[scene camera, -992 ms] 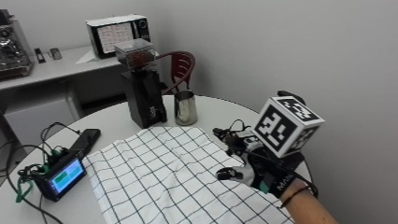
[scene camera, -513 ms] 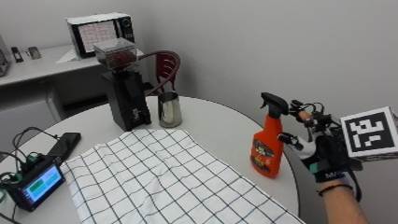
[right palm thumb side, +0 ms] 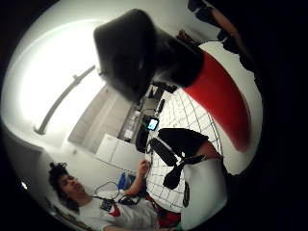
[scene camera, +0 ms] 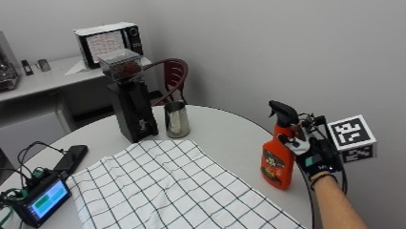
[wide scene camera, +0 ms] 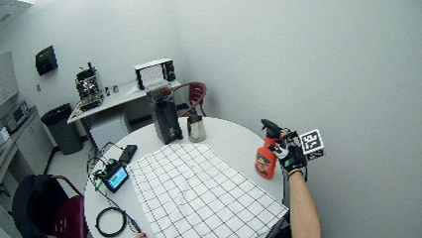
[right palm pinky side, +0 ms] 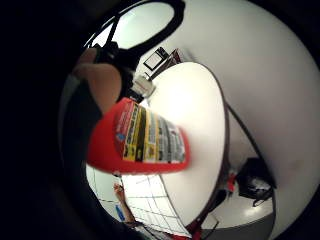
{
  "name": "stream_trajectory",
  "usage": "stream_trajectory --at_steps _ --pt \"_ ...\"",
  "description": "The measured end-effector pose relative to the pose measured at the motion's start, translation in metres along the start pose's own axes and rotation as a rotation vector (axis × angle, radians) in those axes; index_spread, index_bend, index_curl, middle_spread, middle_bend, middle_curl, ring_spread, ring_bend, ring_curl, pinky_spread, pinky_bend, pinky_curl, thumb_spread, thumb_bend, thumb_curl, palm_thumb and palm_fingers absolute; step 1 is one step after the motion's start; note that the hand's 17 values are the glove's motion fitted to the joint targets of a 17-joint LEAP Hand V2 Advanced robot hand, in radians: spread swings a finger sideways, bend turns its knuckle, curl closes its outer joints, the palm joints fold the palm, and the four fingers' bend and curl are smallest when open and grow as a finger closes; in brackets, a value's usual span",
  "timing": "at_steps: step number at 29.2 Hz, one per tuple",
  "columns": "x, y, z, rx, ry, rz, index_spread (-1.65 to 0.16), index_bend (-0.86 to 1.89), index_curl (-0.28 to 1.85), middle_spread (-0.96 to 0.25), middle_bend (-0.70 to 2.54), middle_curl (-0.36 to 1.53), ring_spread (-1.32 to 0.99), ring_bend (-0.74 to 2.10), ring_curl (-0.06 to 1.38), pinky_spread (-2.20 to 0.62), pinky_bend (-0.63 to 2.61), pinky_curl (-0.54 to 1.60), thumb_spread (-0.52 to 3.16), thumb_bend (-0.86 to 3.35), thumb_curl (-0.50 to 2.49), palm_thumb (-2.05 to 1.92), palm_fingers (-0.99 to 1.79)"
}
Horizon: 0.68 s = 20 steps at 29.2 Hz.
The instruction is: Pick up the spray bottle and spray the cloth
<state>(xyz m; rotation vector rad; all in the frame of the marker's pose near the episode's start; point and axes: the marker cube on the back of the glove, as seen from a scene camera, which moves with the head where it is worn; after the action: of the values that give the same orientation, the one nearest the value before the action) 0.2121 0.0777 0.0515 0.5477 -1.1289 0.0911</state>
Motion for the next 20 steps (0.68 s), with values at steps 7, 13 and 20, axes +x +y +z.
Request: stream_trajectory --at_steps 7,13,20 --pt "-0.005 -0.008 0.010 -0.009 -0.124 0.004 -0.37 0.05 0.15 -0.09 0.34 0.38 -0.05 0.55 0.36 0.16 0.45 0.36 0.94 0.00 0.31 0.59 0.77" --pt "-0.005 -0.008 0.004 0.021 -0.136 0.012 -0.38 0.10 0.16 -0.12 0.46 0.42 -0.09 0.57 0.36 0.13 0.35 0.33 0.95 0.06 0.35 0.77 0.98" --pt "0.006 0.003 -0.024 0.103 -0.096 0.023 -0.32 0.18 0.25 -0.14 0.46 0.43 -0.13 0.52 0.36 0.11 0.26 0.32 0.87 0.06 0.42 0.90 1.14"
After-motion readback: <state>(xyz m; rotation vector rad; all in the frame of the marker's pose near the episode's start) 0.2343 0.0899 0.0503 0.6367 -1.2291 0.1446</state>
